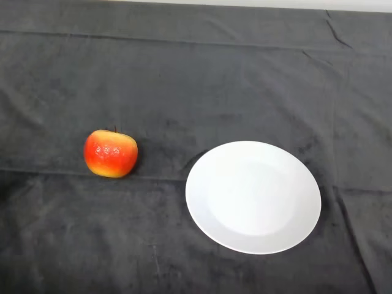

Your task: Move the apple to the plate

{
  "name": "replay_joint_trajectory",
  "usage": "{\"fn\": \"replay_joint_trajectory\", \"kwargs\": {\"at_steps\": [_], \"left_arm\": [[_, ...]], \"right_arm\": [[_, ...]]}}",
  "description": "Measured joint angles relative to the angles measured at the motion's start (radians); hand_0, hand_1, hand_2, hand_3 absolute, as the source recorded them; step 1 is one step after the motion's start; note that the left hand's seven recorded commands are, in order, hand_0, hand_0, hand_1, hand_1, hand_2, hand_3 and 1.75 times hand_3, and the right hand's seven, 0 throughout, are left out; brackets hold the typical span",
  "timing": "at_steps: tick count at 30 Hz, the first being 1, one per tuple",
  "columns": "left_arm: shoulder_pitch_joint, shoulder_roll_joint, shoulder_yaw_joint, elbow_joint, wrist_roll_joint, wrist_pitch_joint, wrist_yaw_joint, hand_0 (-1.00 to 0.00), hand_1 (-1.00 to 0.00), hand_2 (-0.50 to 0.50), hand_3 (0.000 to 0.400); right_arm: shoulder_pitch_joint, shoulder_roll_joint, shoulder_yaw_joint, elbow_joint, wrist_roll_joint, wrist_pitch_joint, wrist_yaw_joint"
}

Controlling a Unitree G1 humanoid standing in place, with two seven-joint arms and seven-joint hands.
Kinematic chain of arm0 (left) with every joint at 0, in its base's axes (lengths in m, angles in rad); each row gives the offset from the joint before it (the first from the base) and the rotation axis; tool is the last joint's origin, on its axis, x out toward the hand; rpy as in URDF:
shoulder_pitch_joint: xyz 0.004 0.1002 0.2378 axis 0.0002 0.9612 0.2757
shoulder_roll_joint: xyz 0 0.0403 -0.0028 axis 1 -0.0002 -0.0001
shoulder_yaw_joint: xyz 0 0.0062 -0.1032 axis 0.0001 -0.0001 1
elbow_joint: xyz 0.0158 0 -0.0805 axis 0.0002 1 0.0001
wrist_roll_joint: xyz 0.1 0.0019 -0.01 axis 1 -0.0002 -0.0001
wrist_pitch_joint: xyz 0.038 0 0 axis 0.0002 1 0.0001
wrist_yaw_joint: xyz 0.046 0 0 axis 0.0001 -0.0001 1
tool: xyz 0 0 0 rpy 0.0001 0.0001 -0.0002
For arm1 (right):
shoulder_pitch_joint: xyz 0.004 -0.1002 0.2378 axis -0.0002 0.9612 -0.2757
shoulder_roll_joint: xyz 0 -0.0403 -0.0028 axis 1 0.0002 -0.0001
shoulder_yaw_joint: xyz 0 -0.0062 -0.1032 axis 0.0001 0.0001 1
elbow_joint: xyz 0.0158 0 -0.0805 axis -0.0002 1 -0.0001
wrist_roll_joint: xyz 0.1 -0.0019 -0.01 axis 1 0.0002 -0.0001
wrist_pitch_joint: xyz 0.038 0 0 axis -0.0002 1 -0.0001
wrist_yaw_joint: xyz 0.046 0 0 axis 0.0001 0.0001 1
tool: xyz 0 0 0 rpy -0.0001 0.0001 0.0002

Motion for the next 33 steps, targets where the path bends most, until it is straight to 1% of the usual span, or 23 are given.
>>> {"fn": "replay_joint_trajectory", "kwargs": {"at_steps": [8, 14, 23, 26, 33], "left_arm": [[0.000, -0.023, -0.048, -0.001, 0.068, -0.004, -0.010, 0.00, 0.00, 0.00, 0.000], [0.000, -0.046, -0.084, -0.001, 0.104, -0.006, -0.010, 0.00, 0.00, 0.00, 0.000], [-0.001, -0.066, -0.126, -0.003, 0.161, -0.041, -0.009, 0.00, 0.00, 0.00, 0.000], [-0.002, -0.072, -0.137, -0.008, 0.180, -0.044, -0.009, 0.00, 0.00, 0.00, 0.000], [-0.009, -0.095, -0.171, -0.009, 0.207, -0.069, -0.009, 0.00, 0.00, 0.00, 0.000]], "right_arm": [[0.000, 0.000, -0.0005, 0.000, 0.0005, 0.000, 0.0000], [0.000, 0.000, -0.0008, 0.000, 0.0005, 0.000, 0.0000], [0.000, -0.001, -0.0012, 0.000, 0.0004, 0.000, 0.0000], [0.000, -0.001, -0.0013, -0.001, 0.0005, 0.000, 0.0000], [0.000, -0.001, -0.0015, -0.001, 0.0006, 0.000, 0.0000]]}}
